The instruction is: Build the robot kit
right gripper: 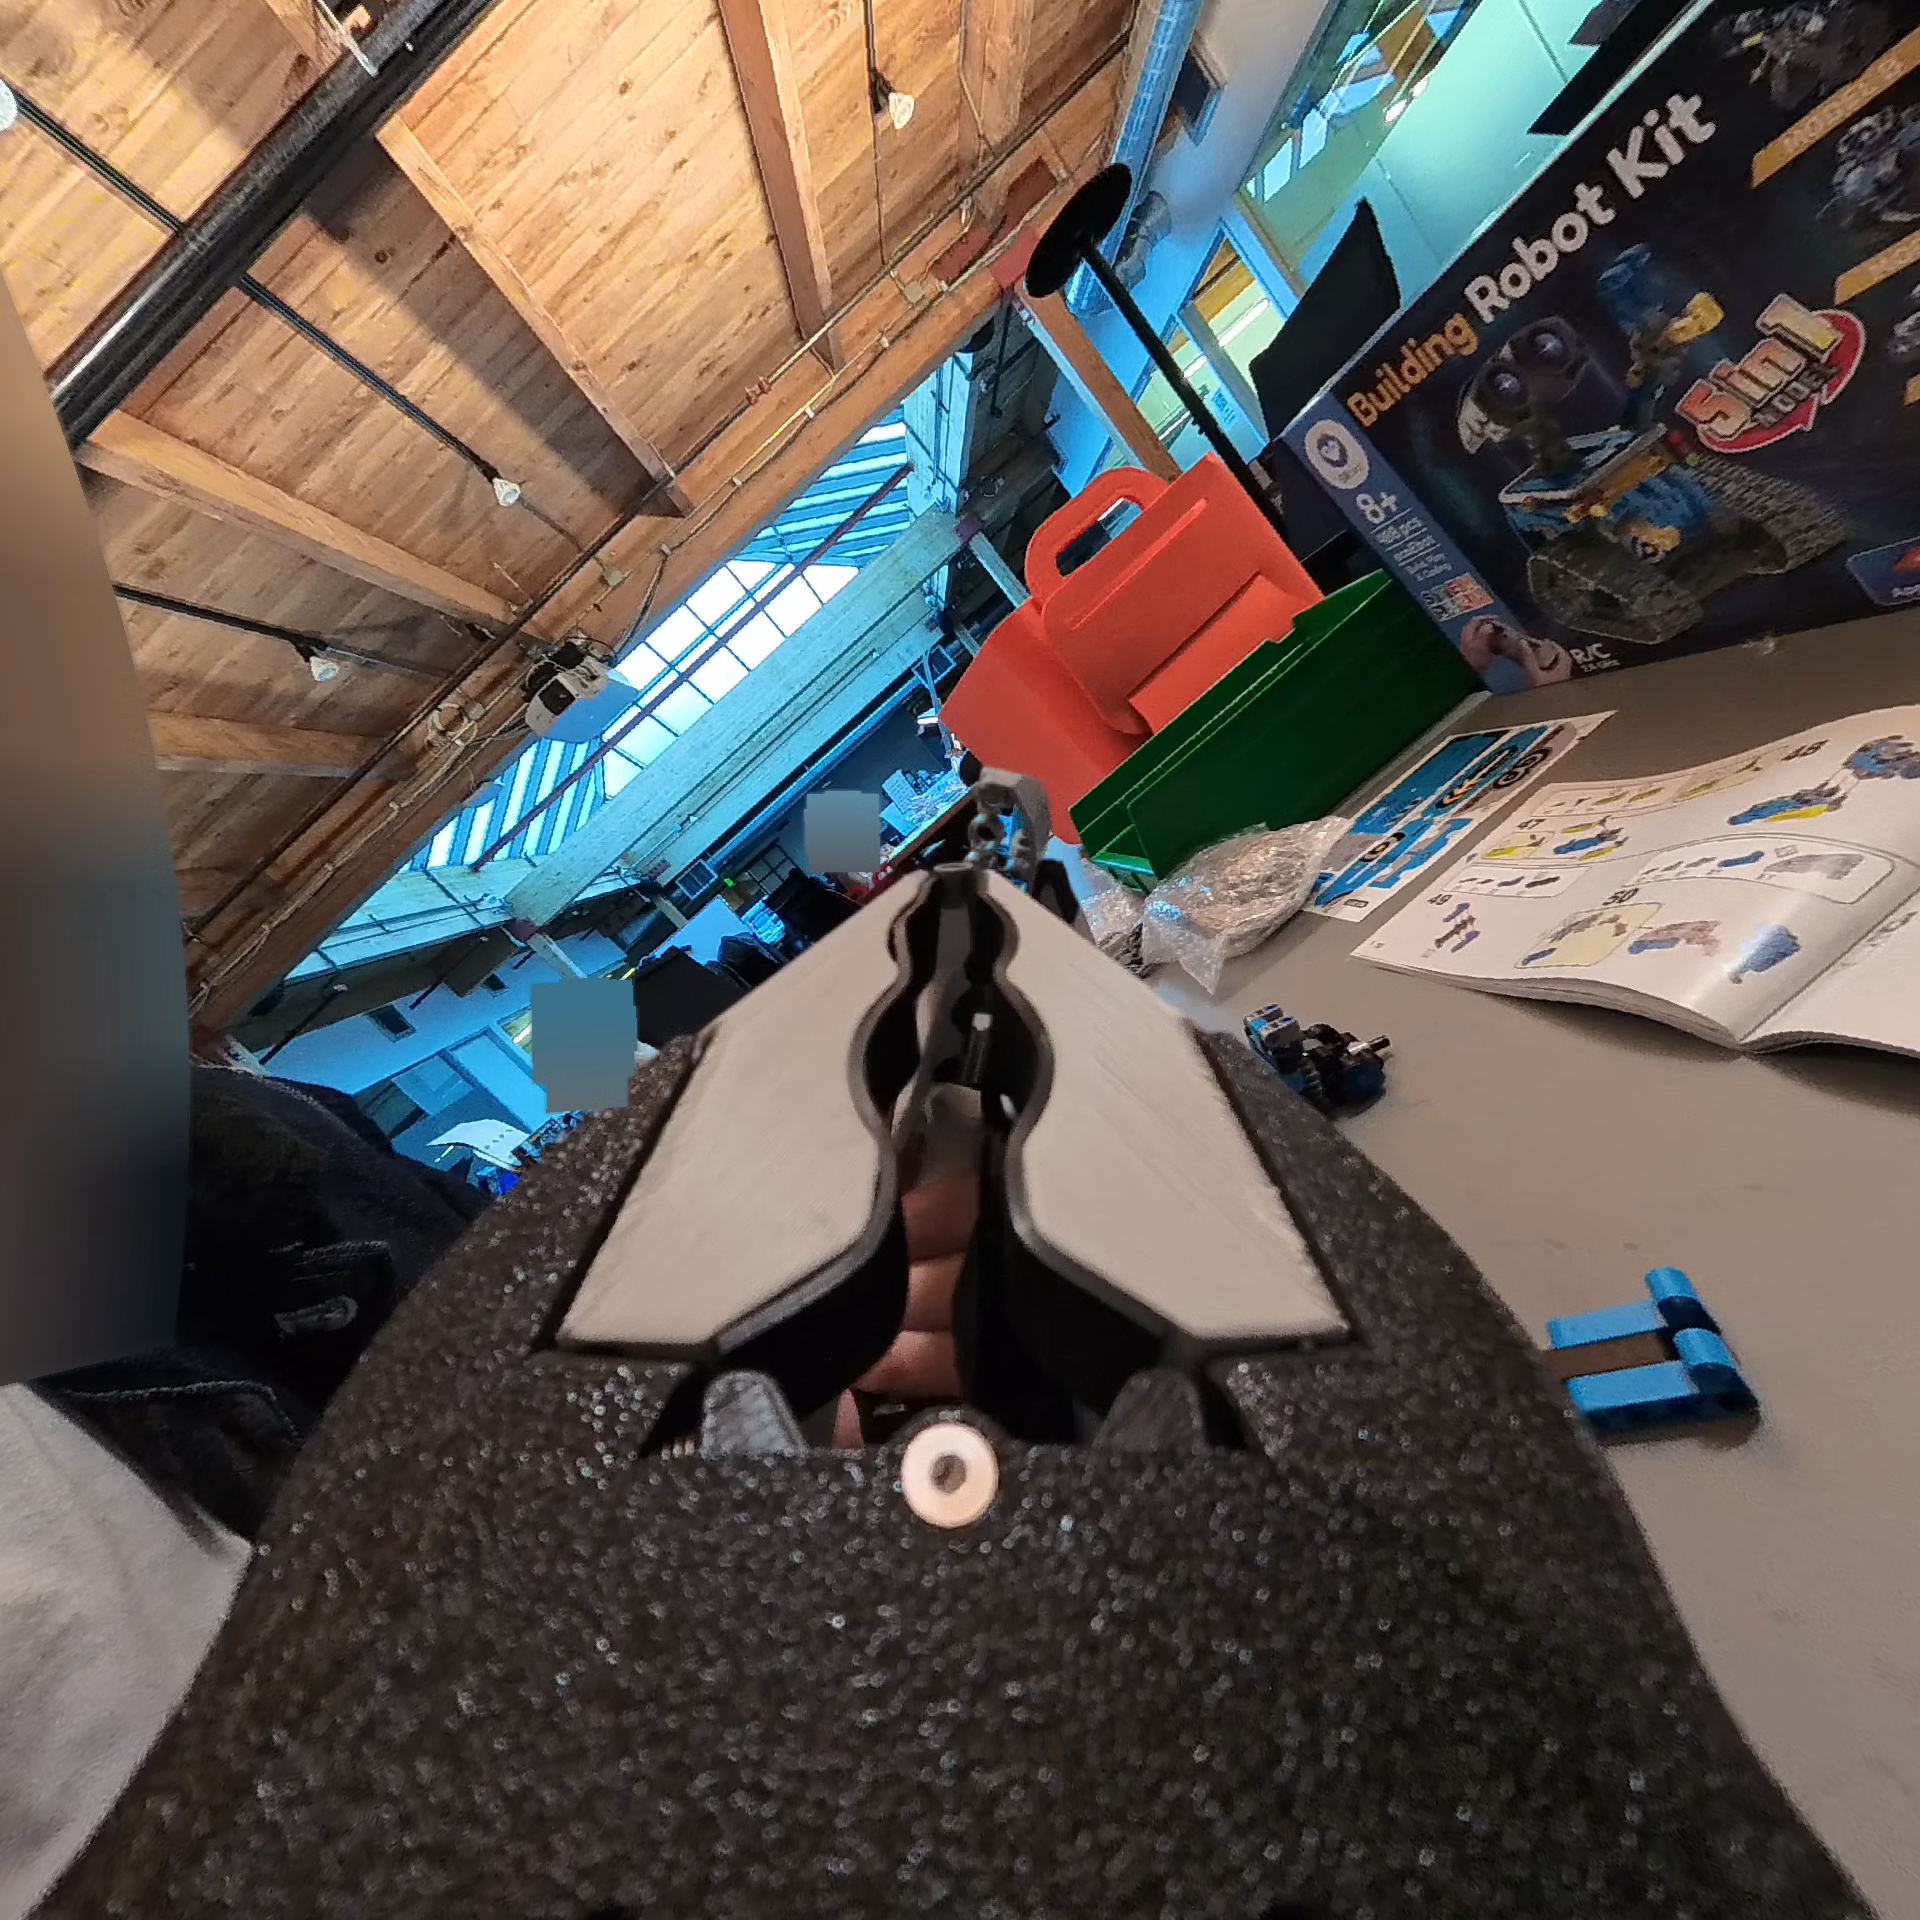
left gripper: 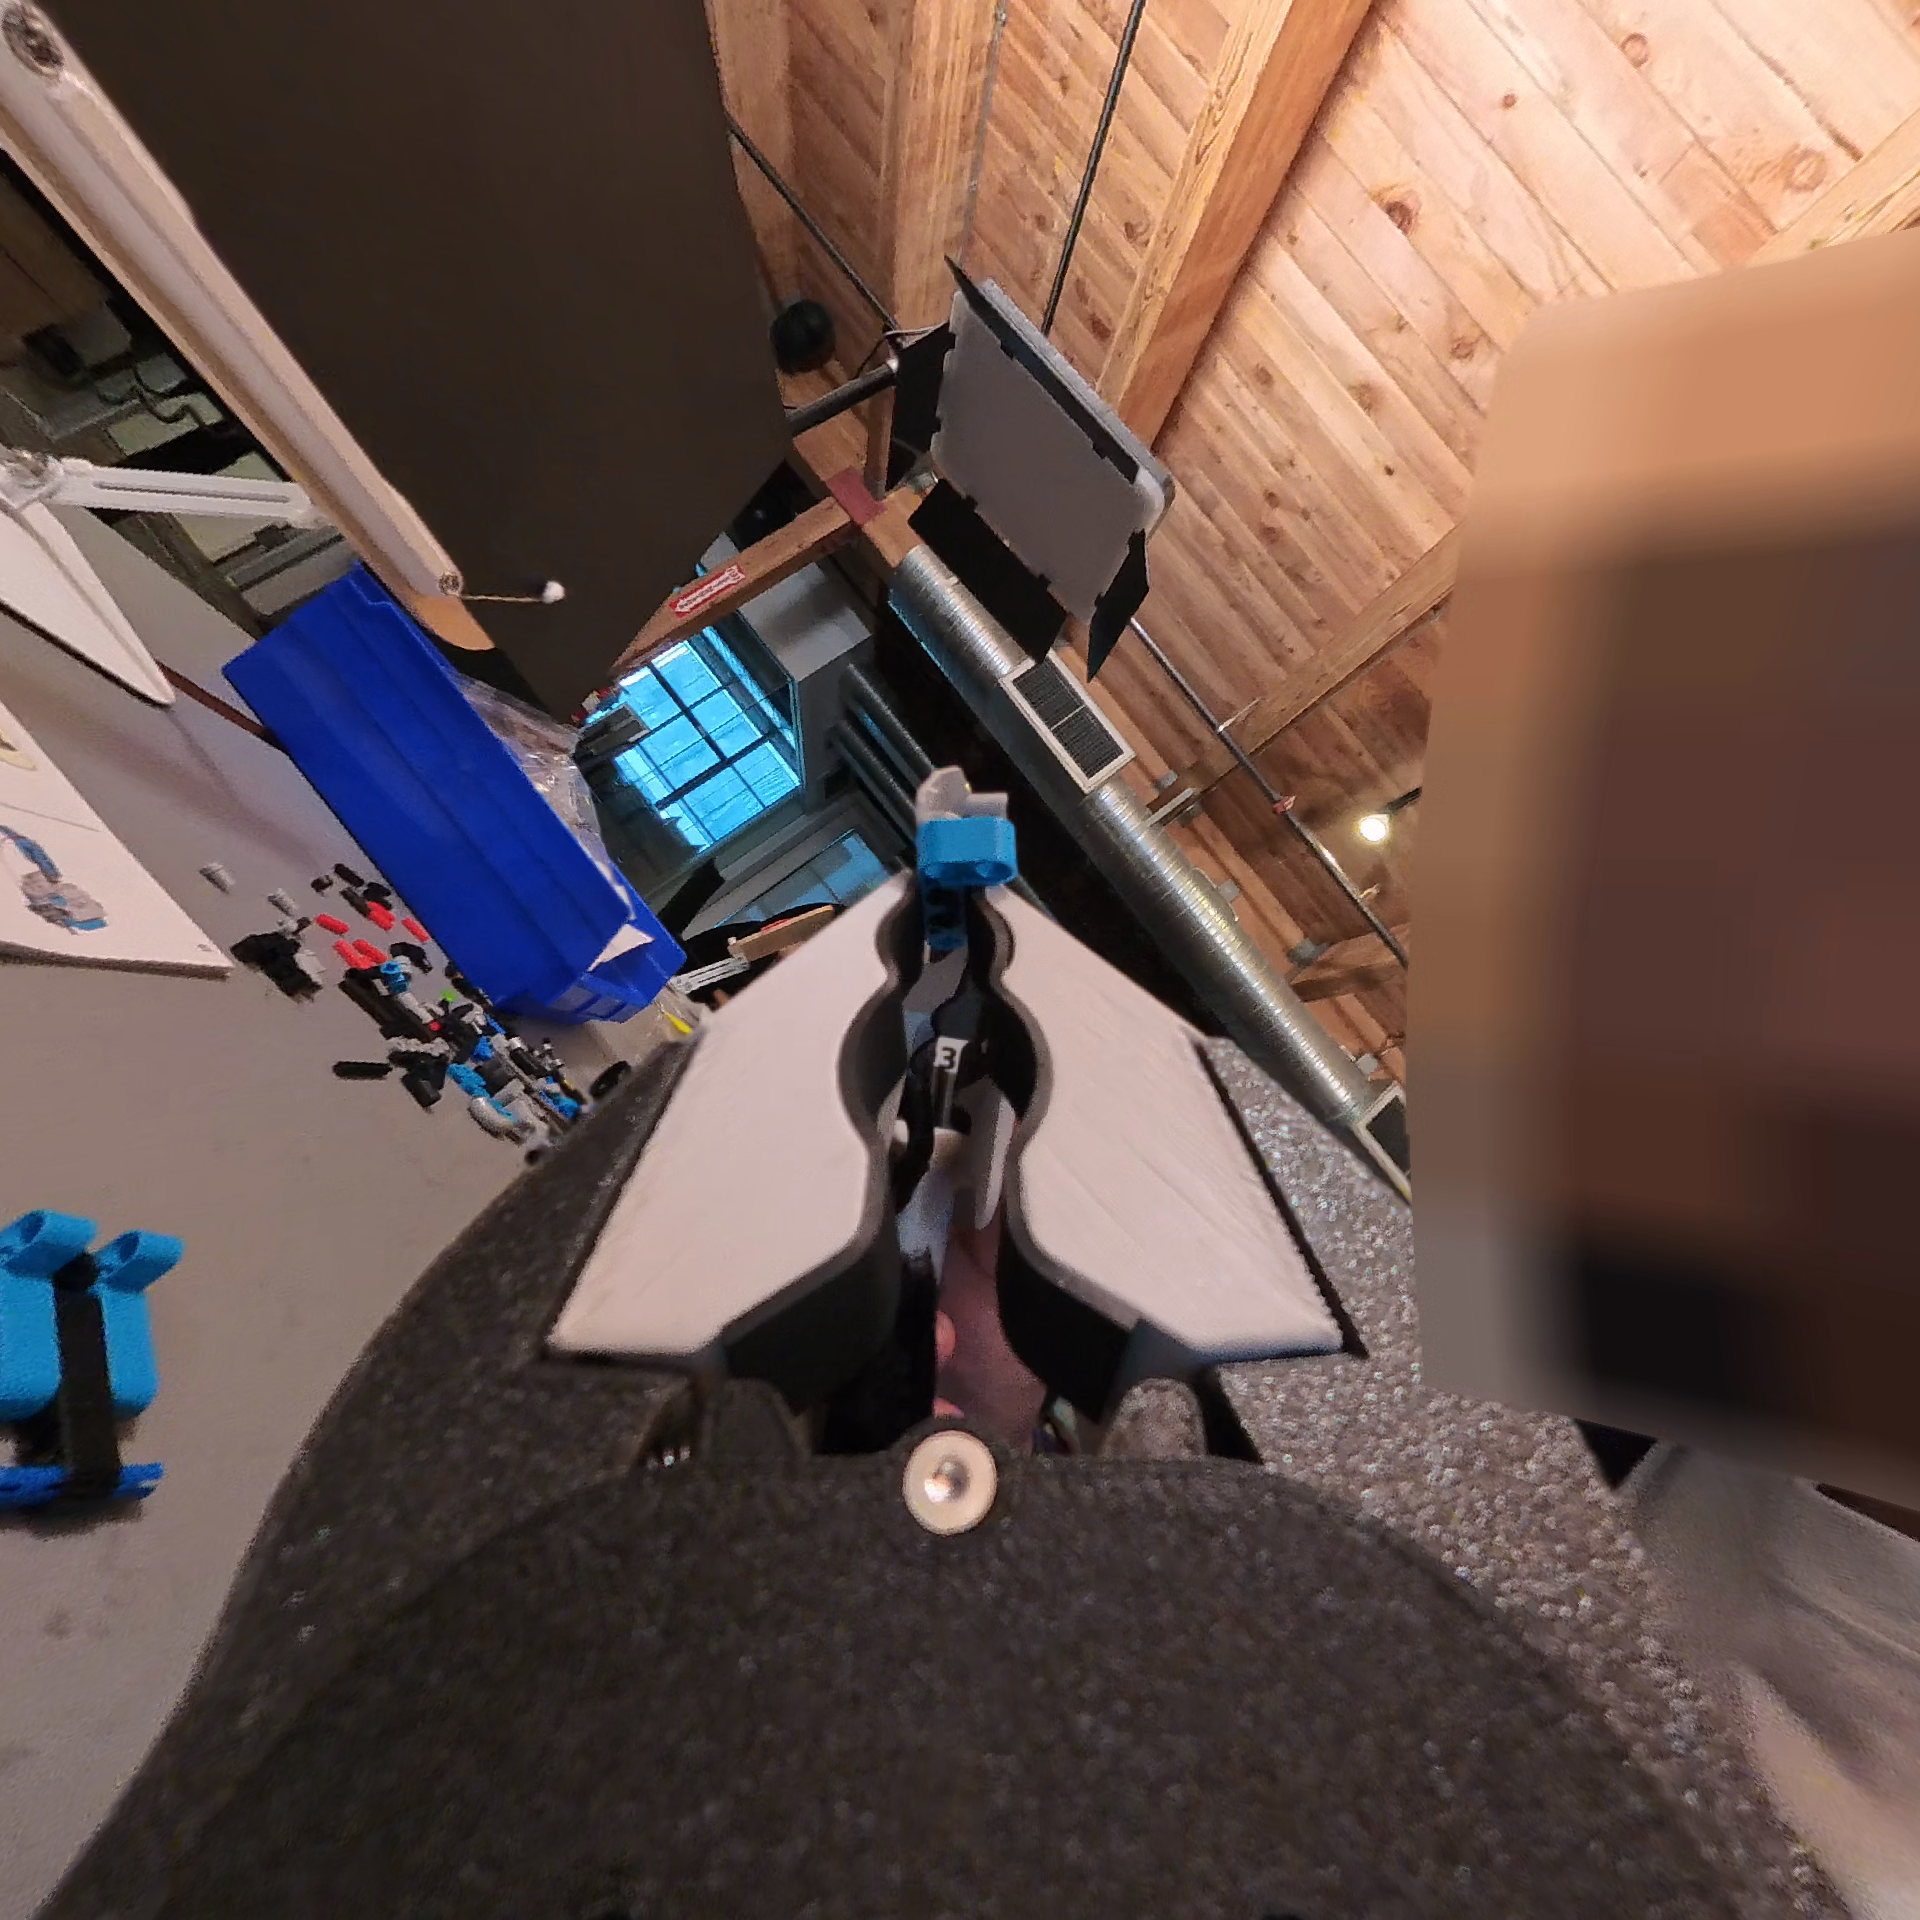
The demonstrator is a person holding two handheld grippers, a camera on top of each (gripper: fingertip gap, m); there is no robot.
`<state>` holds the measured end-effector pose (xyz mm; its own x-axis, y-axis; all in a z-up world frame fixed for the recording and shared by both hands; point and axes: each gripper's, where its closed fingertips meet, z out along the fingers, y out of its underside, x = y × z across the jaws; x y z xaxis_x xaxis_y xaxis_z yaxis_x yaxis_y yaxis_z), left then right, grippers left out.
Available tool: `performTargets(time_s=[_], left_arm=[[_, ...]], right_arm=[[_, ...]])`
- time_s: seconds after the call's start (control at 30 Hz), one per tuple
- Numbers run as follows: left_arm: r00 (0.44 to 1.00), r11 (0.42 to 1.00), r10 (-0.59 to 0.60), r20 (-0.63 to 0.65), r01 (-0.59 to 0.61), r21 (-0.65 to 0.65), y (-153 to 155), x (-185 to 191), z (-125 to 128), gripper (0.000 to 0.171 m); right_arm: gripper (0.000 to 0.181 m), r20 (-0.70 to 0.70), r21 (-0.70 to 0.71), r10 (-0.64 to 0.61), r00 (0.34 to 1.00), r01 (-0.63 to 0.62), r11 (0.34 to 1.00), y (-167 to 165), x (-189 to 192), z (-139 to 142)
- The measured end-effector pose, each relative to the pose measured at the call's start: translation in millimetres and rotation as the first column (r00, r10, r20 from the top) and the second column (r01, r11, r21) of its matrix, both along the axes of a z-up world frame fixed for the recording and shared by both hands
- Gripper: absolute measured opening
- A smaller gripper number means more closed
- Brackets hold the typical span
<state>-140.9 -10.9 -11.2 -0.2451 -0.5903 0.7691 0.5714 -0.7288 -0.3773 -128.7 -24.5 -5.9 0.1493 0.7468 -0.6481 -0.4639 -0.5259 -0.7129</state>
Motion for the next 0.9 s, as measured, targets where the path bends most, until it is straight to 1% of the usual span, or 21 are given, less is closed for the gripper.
performTargets(time_s=[0.13,0.23,0.33,0.4,0.5,0.57,0.73,0.8,0.9], left_arm=[[0.998,0.999,0.023,-0.064,-0.021,0.028,-0.1,0.5,-2.7,0.007],[0.998,1.000,0.010,-0.070,-0.009,0.024,-1.6,2.4,-4.3,0.007],[0.999,1.000,-0.017,-0.037,0.017,0.005,-2.6,2.9,-3.6,0.007],[0.999,0.998,-0.052,0.007,0.052,-0.023,-3.1,2.8,-3.3,0.007],[0.998,0.998,-0.062,0.024,0.062,-0.025,-3.8,2.3,-2.5,0.007],[0.999,0.999,-0.045,0.004,0.045,-0.012,-3.6,2.2,-2.4,0.007],[0.994,0.998,0.027,-0.102,-0.021,0.066,-3.6,2.9,-2.9,0.007],[0.996,0.998,0.018,-0.089,-0.013,0.059,-3.9,3.0,-2.4,0.007],[0.997,0.999,-0.019,-0.081,0.022,0.036,-5.6,7.1,-4.5,0.008]], right_arm=[[0.004,0.022,-0.007,0.022,1.000,-0.022,1.000,-0.6,-0.4,-3.4],[0.004,0.006,-0.025,0.056,0.998,-0.056,0.998,-2.0,0.8,-4.6],[0.004,0.008,-0.015,0.062,0.998,-0.062,0.998,-2.8,1.0,-4.2],[0.004,-0.015,-0.025,0.083,0.996,-0.084,0.996,-4.0,0.5,-2.9],[0.003,-0.038,-0.041,0.101,0.994,-0.103,0.994,-4.4,-0.1,-3.5],[0.004,-0.081,-0.070,0.128,0.988,-0.134,0.989,-4.4,-0.4,-3.0],[0.004,-0.198,-0.154,0.195,0.961,-0.227,0.962,-3.4,0.6,-5.3],[0.004,-0.226,-0.168,0.221,0.949,-0.262,0.950,-5.2,-1.2,-5.5],[0.003,-0.207,-0.168,0.202,0.957,-0.238,0.957,-2.8,0.9,-7.2]])
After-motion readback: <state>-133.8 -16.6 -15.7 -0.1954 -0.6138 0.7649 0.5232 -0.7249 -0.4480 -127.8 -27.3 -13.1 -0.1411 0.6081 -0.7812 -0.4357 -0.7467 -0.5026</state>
